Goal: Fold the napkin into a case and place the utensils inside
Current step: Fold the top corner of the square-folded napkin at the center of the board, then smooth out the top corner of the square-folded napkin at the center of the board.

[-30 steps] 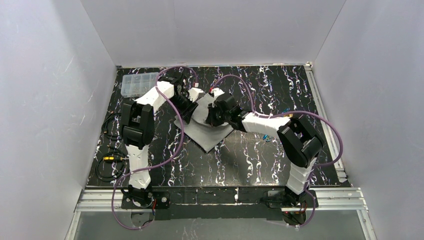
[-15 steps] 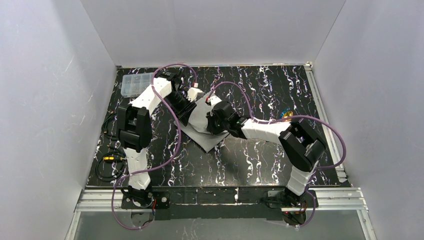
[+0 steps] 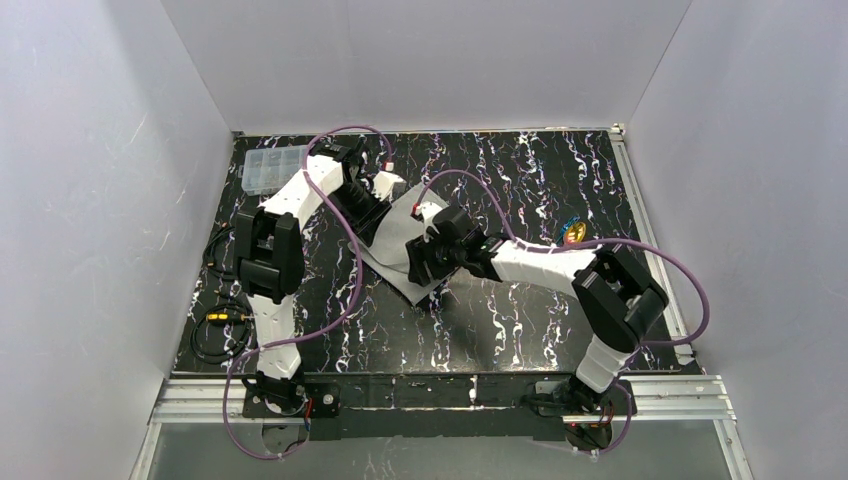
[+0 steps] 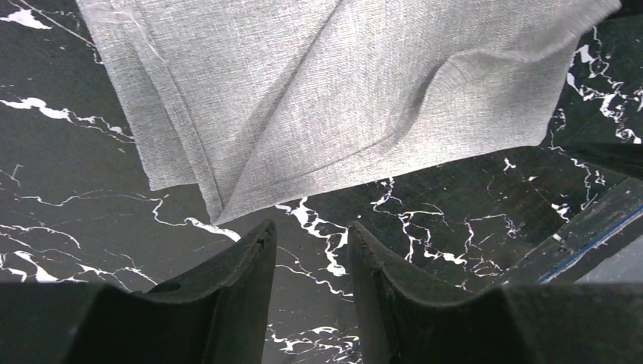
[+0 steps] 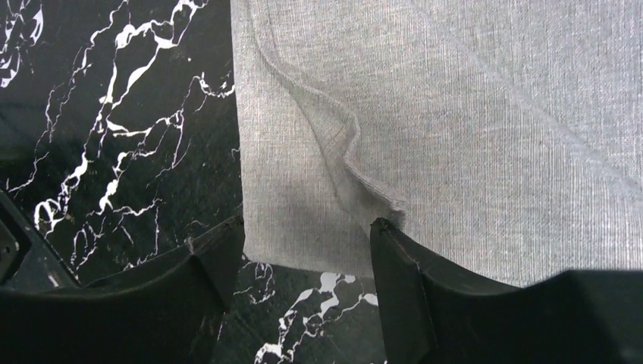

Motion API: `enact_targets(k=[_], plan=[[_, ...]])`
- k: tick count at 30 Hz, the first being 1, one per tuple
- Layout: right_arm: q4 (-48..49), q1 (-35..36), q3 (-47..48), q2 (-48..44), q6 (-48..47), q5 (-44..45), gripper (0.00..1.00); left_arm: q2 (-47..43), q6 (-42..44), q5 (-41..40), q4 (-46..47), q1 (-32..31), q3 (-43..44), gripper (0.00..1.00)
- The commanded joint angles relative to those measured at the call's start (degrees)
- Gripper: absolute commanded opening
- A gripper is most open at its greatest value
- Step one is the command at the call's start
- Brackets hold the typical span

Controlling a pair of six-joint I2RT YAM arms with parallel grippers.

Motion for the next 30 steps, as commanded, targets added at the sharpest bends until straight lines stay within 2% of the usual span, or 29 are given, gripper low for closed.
enact_targets(k=[1, 5, 10, 14, 20, 24, 26, 30], plan=[[-3.1, 0.1, 0.8, -4.7, 0.6, 0.1, 0.68, 0.2, 0.2, -1.8, 0.8, 0.2, -1.3, 0.38], [-4.5, -0.6, 2.1, -6.1, 3.4, -1.0, 0.55, 0.4, 0.7, -2.3, 2.0, 0.5, -3.1, 0.37], [-3.0, -2.6, 2.4, -6.2, 5.6, -1.2, 0.53, 0.9, 0.2, -2.0, 2.8, 1.3, -3.1, 0.35], [0.9, -4.6, 2.9, -4.5, 8.4, -5.9, 0.42, 1.1, 0.3, -2.0, 2.8, 1.7, -3.1, 0.34], [1.7, -4.6, 3.5, -0.2, 10.3, -8.7, 0.41, 1.3, 0.8, -2.2, 2.9, 2.2, -3.8, 0.30], [-3.7, -4.9, 2.8, -1.3, 10.4, -5.8, 0.41, 0.7, 1.5, -1.8, 3.4, 2.4, -4.7, 0.25], [-6.4, -5.8, 2.8, -4.1, 10.3, -1.9, 0.48, 0.3, 2.2, -1.7, 3.6, 2.5, -5.1, 0.20], [-9.3, -12.3, 2.4, -7.8, 12.8, -2.2, 0.48, -0.1, 3.3, -1.7, 3.6, 2.5, -5.2, 0.04]])
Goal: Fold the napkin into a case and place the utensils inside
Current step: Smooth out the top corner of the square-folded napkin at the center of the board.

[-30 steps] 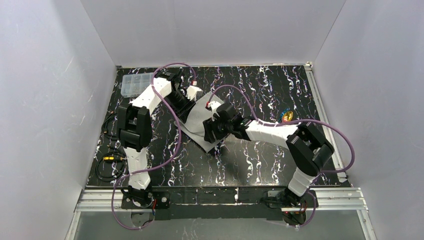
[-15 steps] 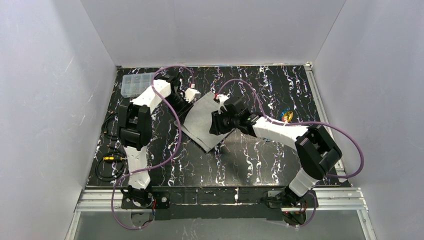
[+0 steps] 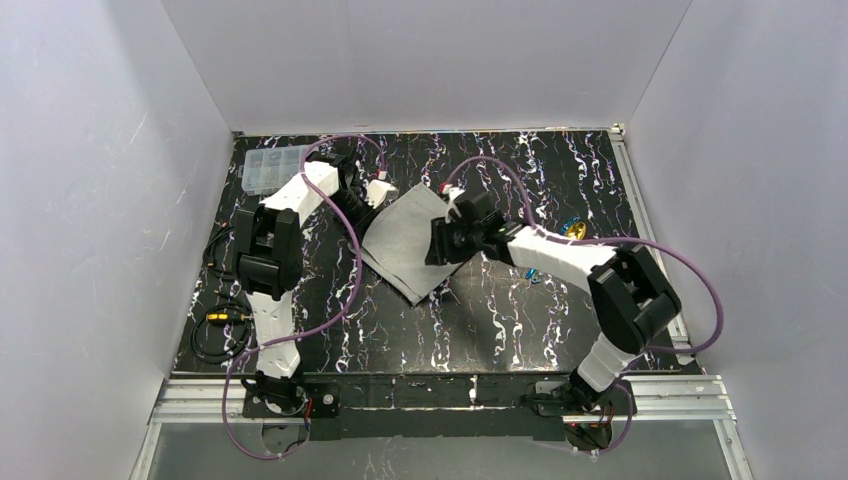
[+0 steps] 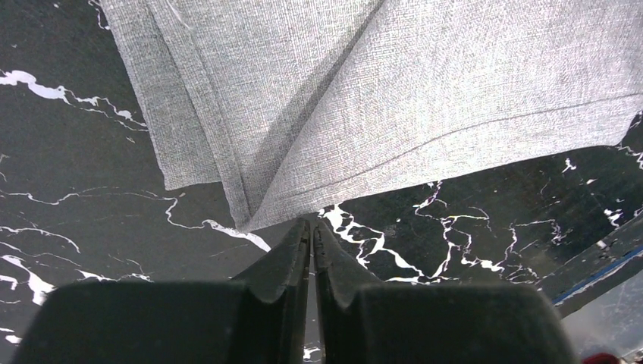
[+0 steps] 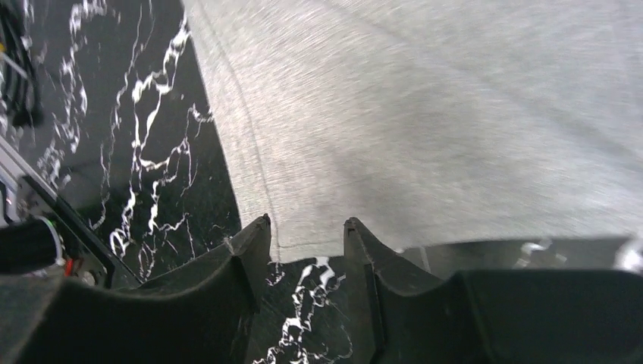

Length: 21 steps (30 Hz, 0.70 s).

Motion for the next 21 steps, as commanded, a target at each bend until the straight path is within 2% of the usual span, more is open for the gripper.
enact_targets(k=[1, 5, 9, 12, 21], plan=[[-2.8, -7.8, 0.3, -6.3, 3.6, 0.9, 0.46, -1.5, 2.3, 0.9, -1.0, 0.2, -0.4, 0.02], [1.6, -12.6, -0.3, -4.7, 7.5, -3.1, 0.33, -2.0, 2.7, 1.5, -1.8, 0.2, -0.2, 0.00], [2.9, -15.6, 3.3, 4.0, 10.1, -9.6, 0.18, -2.6, 2.9, 2.0, -3.3, 0.3, 0.1, 0.00], [2.4, -16.7, 4.1, 7.5, 10.0, -10.4, 0.08, -3.5, 3.5, 1.6, -3.8, 0.3, -0.2, 0.00], [4.4, -21.5, 0.3, 10.8, 9.4, -10.1, 0.03, -3.3, 5.3, -0.7, -1.6, 1.0, -3.2, 0.00]])
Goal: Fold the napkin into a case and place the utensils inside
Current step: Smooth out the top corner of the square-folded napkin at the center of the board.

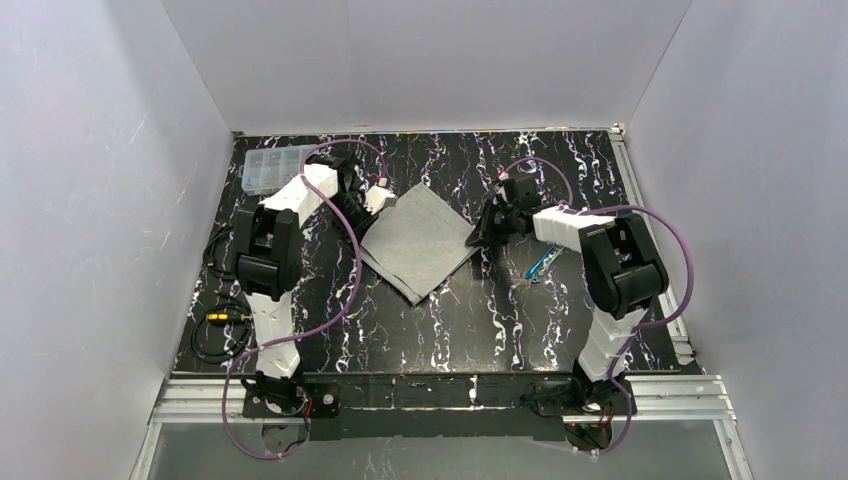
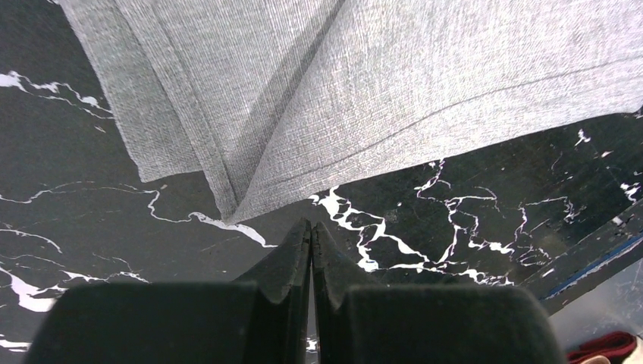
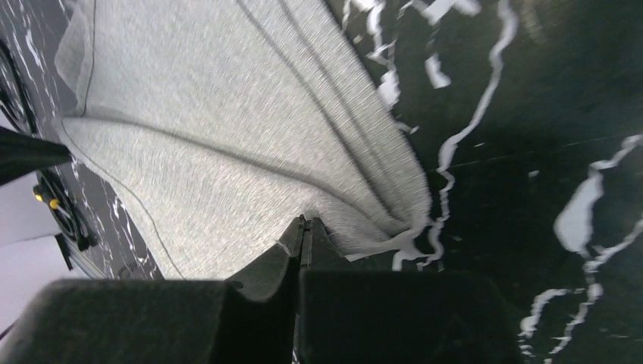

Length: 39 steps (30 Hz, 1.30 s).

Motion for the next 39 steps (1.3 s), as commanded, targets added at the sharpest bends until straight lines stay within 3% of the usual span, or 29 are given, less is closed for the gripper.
enact_targets(k=[1, 12, 21, 26, 30, 32, 36, 39], plan=[[2.8, -1.7, -0.6, 1.4, 0.0, -2.1, 0.03, -2.9, 1.8, -1.2, 0.3, 0.6, -2.2, 0.00], [9.6, -4.2, -5.1, 3.2, 2.9, -10.2, 0.05, -3.1, 3.2, -5.4, 6.0, 0.6, -6.6, 0.00], [13.0, -6.3, -6.5, 3.9, 4.8, -15.7, 0.13, -4.4, 3.6, -6.0, 5.3, 0.8, -6.1, 0.00], [12.9, -5.7, -4.4, 0.0, 5.3, -15.5, 0.25, -6.2, 3.8, -3.1, -0.3, 1.0, -1.9, 0.00], [8.2, -2.8, -3.1, -5.7, 4.5, -11.3, 0.53, -7.3, 4.0, 0.8, -2.7, 1.1, 0.3, 0.00], [4.6, 0.9, -2.8, -8.4, 2.6, -7.9, 0.59, -7.1, 4.2, 1.3, -2.7, 1.1, 0.2, 0.00], [-2.6, 8.3, -3.3, -10.9, 1.7, -3.0, 0.61, -6.0, 5.3, 0.6, -0.8, 1.2, -1.5, 0.01], [-0.2, 12.6, -7.4, -11.9, 5.2, -3.7, 0.61, -5.5, 5.6, 1.1, 0.7, 1.1, -1.7, 0.01]])
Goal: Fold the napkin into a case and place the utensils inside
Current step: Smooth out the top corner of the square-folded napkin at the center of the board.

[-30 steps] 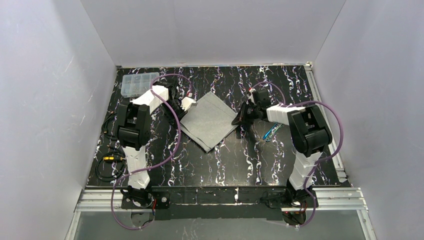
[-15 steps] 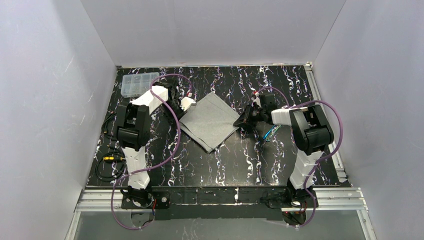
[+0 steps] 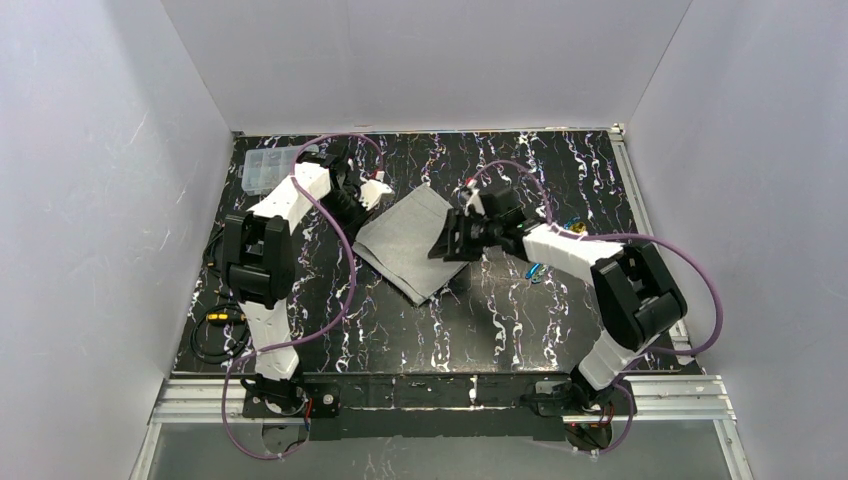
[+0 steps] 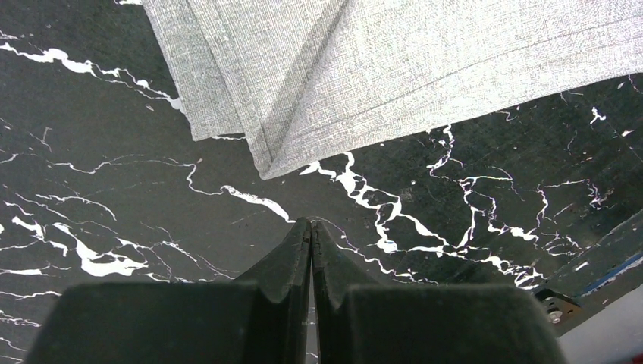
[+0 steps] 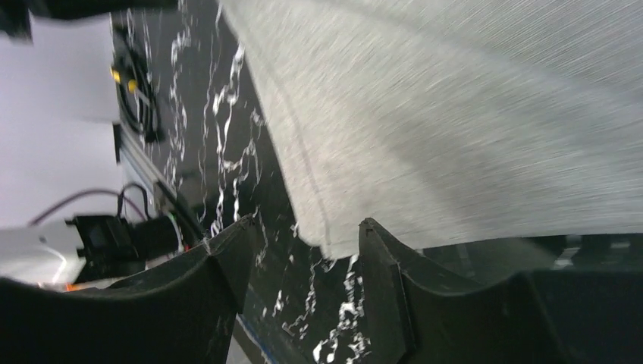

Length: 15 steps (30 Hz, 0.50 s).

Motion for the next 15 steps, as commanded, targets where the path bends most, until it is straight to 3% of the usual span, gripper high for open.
enact_targets(k=[1, 9, 15], plan=[[-2.9, 5.4, -3.8, -1.8, 2.8, 2.4, 0.61, -0.5, 1.3, 2.1, 0.3, 0.4, 0.1, 0.01], [3.0, 8.6, -5.6, 0.1, 7.1, 1.7, 0.60, 3.3, -1.2, 6.7, -3.7, 0.3, 9.5, 0.00], [6.4, 8.8, -8.1, 1.8, 10.2, 0.3, 0.55, 4.8, -4.9, 8.9, -4.2, -0.1, 9.7, 0.00]])
